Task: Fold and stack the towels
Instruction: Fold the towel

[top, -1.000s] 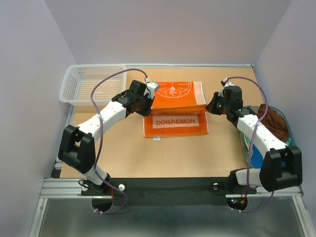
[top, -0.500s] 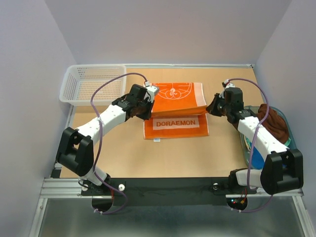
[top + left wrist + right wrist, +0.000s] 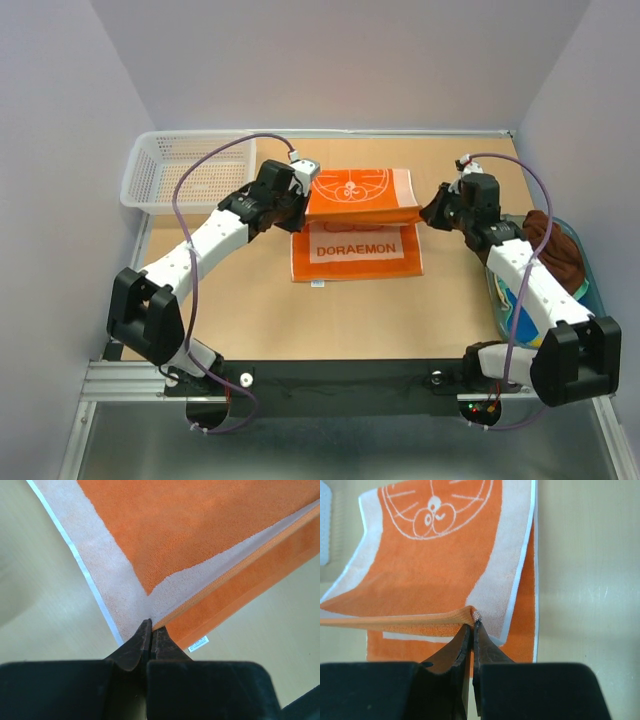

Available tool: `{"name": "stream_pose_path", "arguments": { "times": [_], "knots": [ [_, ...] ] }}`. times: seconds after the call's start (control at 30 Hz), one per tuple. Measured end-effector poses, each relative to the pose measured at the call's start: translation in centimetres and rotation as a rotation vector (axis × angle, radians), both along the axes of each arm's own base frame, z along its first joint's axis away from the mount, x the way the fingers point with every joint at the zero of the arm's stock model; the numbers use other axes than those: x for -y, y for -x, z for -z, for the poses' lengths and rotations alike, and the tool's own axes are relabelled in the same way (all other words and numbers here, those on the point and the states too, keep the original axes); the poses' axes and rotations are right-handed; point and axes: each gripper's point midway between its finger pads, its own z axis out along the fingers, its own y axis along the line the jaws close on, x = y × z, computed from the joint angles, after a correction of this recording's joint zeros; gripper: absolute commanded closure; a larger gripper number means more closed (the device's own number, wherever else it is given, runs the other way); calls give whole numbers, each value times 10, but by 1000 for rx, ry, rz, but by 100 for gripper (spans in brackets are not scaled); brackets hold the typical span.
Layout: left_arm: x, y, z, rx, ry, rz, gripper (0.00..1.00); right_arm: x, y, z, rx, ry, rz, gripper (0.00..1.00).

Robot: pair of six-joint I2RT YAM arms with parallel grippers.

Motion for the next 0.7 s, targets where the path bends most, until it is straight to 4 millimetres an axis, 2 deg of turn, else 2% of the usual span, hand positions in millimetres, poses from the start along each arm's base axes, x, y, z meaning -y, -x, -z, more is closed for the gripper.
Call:
{"name": "stream_pose_path", "arguments": {
  "times": [0.1,0.2,0.33,0.4,0.47,0.53,0.6,0.67,0.7],
  "knots": [
    [0,2,-3,7,10,-1,100,0,2,-12,35,-7,-1,100],
    [1,7,6,-6,14,-4,100,1,5,-11,37,-7,1,99],
    [2,20,33,-58,5,1,100,2,13,12,-22,-6,7,99],
    [2,23,47,-81,-6,1,98,2,17,29,-71,-3,11,99],
    [2,23,59,-104,-17,-3,92,2,18,41,-107,-4,15,97],
    [3,23,73,-131,-31,-7,83,2,21,56,-152,-4,19,89],
    [2,25,84,-155,-45,-9,78,1,23,63,-175,-7,21,80],
    [-7,29,95,-176,-87,-29,66,7,27,72,-194,10,43,74],
    [-14,32,99,-188,-112,-40,55,13,28,76,-202,18,63,68]
  ]
}}
